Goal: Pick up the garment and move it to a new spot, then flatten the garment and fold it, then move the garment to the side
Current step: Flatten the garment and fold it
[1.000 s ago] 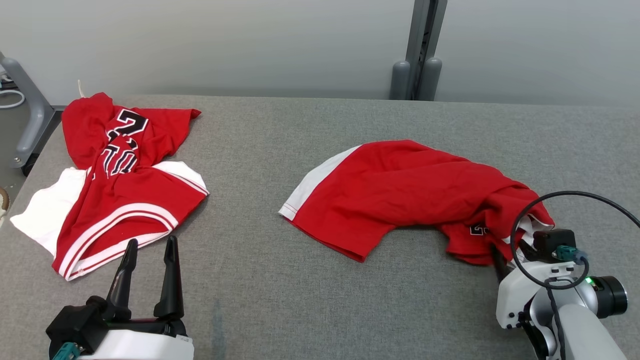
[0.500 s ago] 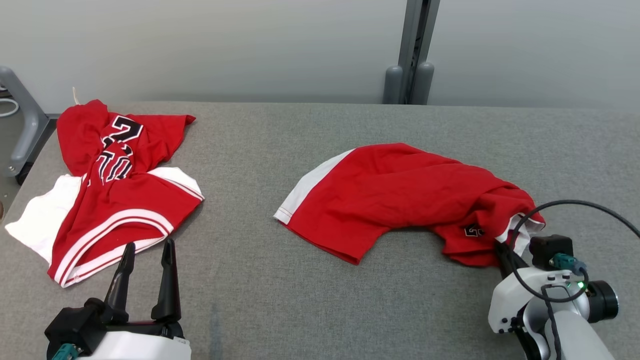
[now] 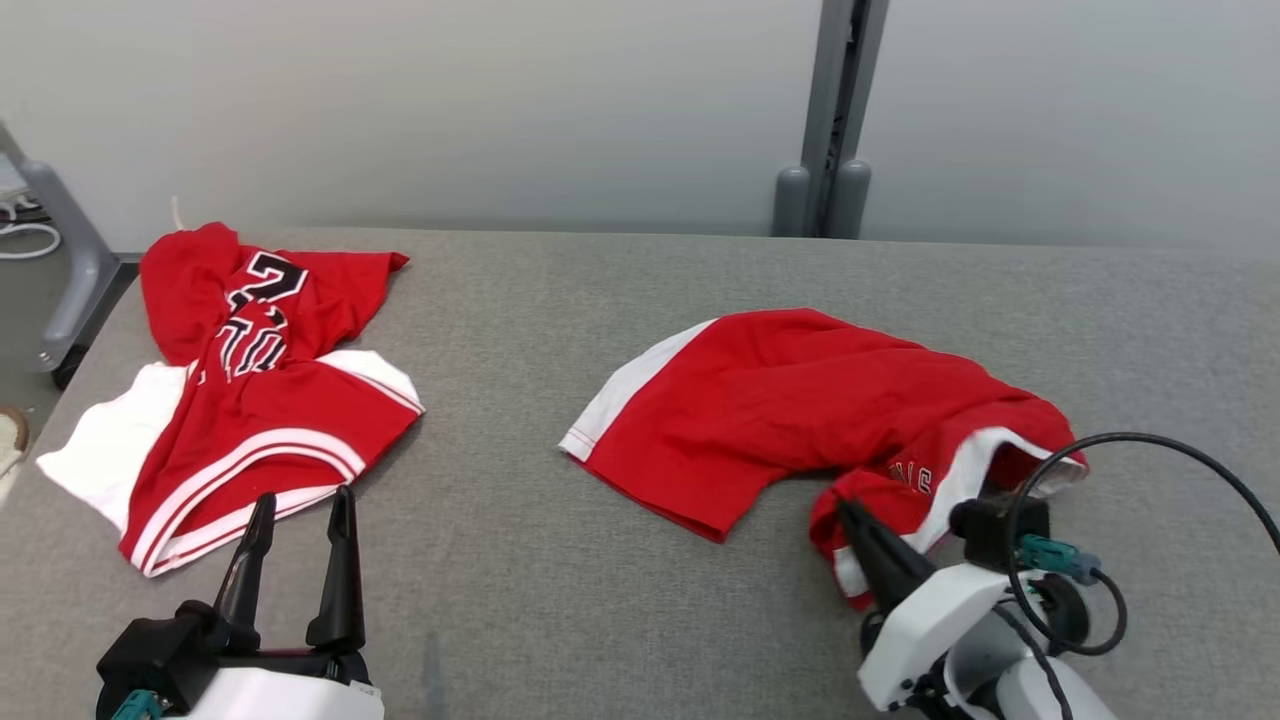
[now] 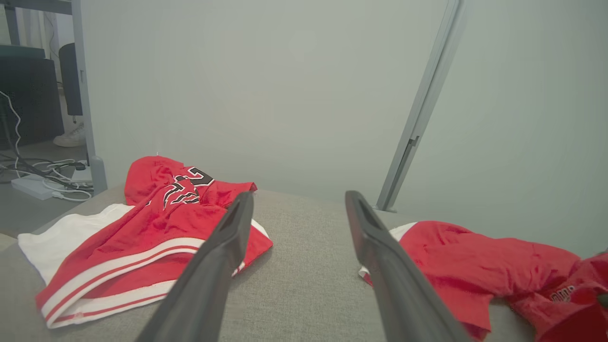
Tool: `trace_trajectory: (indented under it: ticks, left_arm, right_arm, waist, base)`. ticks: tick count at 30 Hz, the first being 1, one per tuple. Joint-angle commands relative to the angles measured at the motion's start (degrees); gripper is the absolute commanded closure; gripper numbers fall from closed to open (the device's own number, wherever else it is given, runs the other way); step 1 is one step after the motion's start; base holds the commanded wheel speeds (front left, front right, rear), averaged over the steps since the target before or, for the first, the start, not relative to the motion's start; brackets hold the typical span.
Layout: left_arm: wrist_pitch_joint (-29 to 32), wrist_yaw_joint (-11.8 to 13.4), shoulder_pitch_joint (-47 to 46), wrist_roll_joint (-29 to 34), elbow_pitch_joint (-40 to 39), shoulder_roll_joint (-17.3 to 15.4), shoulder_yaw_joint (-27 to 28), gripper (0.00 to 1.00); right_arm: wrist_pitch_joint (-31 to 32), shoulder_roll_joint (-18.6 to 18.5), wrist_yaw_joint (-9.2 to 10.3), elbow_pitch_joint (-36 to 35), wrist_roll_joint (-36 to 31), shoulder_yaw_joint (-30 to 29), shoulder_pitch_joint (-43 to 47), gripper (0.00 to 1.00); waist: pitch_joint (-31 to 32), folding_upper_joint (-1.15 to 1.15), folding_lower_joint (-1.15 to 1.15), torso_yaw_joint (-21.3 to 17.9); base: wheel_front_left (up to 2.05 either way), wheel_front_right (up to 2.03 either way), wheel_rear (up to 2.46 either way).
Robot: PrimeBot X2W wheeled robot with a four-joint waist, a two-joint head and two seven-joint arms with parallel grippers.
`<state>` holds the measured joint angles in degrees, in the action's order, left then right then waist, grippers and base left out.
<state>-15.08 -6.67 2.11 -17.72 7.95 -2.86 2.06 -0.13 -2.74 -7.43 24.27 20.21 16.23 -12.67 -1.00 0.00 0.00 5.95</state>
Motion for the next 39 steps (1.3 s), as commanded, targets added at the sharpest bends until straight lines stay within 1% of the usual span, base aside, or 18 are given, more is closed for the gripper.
trace_trajectory:
  ticks: [1,6,10,12,17,19,22,24,25,27,28,29,30,31,35,36,39]
  left_arm:
    - [-0.1,-0.2,-0.3,0.2,0.0,-0.3,0.2,0.00]
    - [-0.1,-0.3,-1.3,0.3,0.4,-0.3,0.4,0.00]
    - [-0.1,-0.4,-1.6,0.3,0.7,-0.3,0.4,0.00]
    - [-0.1,-0.4,-1.6,0.2,0.8,-0.2,0.2,0.00]
    - [-0.1,-0.6,-1.7,0.0,1.0,-0.2,0.0,0.00]
    - [-0.1,-0.6,-1.9,0.0,1.1,-0.2,-0.2,0.00]
    - [-0.1,-0.7,-2.4,0.1,1.2,-0.2,-0.4,0.00]
    - [-0.1,-0.7,-2.8,0.2,1.2,-0.2,-0.5,0.00]
    - [-0.1,-0.7,-3.1,0.2,1.3,-0.2,-0.6,0.00]
    - [-0.1,-0.7,-3.1,0.2,1.4,-0.2,-0.7,0.00]
    - [-0.1,-0.8,-3.1,0.2,1.5,-0.2,-0.8,0.00]
    - [-0.1,-0.8,-3.3,0.3,1.6,-0.2,-0.8,0.00]
    - [-0.1,-0.8,-3.5,0.3,1.6,-0.2,-0.7,0.00]
    - [-0.1,-0.8,-3.6,0.4,1.7,-0.2,-0.6,0.00]
    - [-0.1,-0.8,-3.5,0.6,1.9,-0.2,-0.1,0.00]
    - [-0.1,-0.8,-3.5,0.6,1.9,-0.2,-0.1,0.00]
    - [-0.1,-0.9,-3.2,0.6,2.2,-0.2,-0.1,0.00]
  right_arm:
    - [0.8,-0.3,-0.12,-1.3,3.2,1.8,0.3,1.00]
    - [3.3,-0.3,-0.12,-3.3,11.0,7.8,-0.4,1.00]
    - [4.7,-0.3,-0.12,-3.1,16.4,12.3,-1.1,1.00]
    - [5.0,-0.3,-0.12,-2.0,17.9,14.7,-1.7,1.00]
    - [3.7,-0.3,-0.12,0.7,25.3,20.5,-4.3,1.00]
    - [2.8,-0.4,-0.12,2.7,27.0,22.9,-6.2,1.00]
    - [2.1,-0.3,-0.12,4.7,32.4,26.8,-8.3,1.00]
    - [1.7,-0.3,-0.12,5.8,36.2,29.8,-10.1,1.00]
    - [1.0,-0.3,-0.12,7.2,38.7,32.9,-11.9,1.00]
    - [0.0,-0.4,-0.12,8.9,40.6,36.1,-13.4,1.00]
    - [-0.4,-0.4,-0.12,9.7,41.6,37.5,-14.0,0.98]
    - [-1.0,-0.3,-0.12,10.4,42.5,38.7,-14.8,0.65]
    - [-1.6,-0.3,-0.12,10.9,43.5,39.8,-15.5,0.14]
    - [-2.1,-0.3,-0.12,11.2,44.6,40.8,-16.0,0.00]
    - [-4.2,-0.4,-0.12,12.2,47.3,44.0,-18.1,0.00]
    - [-4.2,-0.4,-0.12,12.2,47.3,44.0,-18.1,0.00]
    - [-5.9,-0.3,-0.12,12.5,48.8,45.4,-19.2,0.00]
  waist:
    - [-0.3,0.00,0.00,1.1]
    - [-0.7,0.00,0.00,4.0]
    - [-0.6,0.00,0.00,6.5]
    - [-0.4,0.00,0.00,7.7]
    - [-0.3,0.00,0.00,9.9]
    - [-0.5,0.00,0.00,10.7]
    - [-0.8,0.00,0.00,11.5]
    - [-1.0,0.00,0.00,12.0]
    - [-1.3,0.00,0.00,12.3]
    - [-1.5,0.00,0.00,12.6]
    - [-1.6,0.00,0.00,12.7]
    - [-1.6,0.00,0.00,12.7]
    - [-1.7,0.00,0.00,12.7]
    - [-1.7,0.00,0.00,12.5]
    - [-1.4,0.00,0.00,10.8]
    - [-1.4,0.00,0.00,10.8]
    - [-0.8,0.00,0.00,9.1]
  base:
    - [0.00,0.00,0.00]
    - [0.00,0.00,0.00]
    - [0.00,0.00,0.00]
    - [0.00,0.00,0.00]
    - [0.00,0.00,0.00]
    - [0.00,0.00,0.00]
    - [0.00,0.00,0.00]
    - [0.00,0.00,0.00]
    - [0.00,0.00,0.00]
    - [0.00,0.00,0.00]
    - [0.00,0.00,0.00]
    - [0.00,0.00,0.00]
    - [0.00,0.00,0.00]
    - [0.00,0.00,0.00]
    - [0.00,0.00,0.00]
    - [0.00,0.00,0.00]
    - [0.00,0.00,0.00]
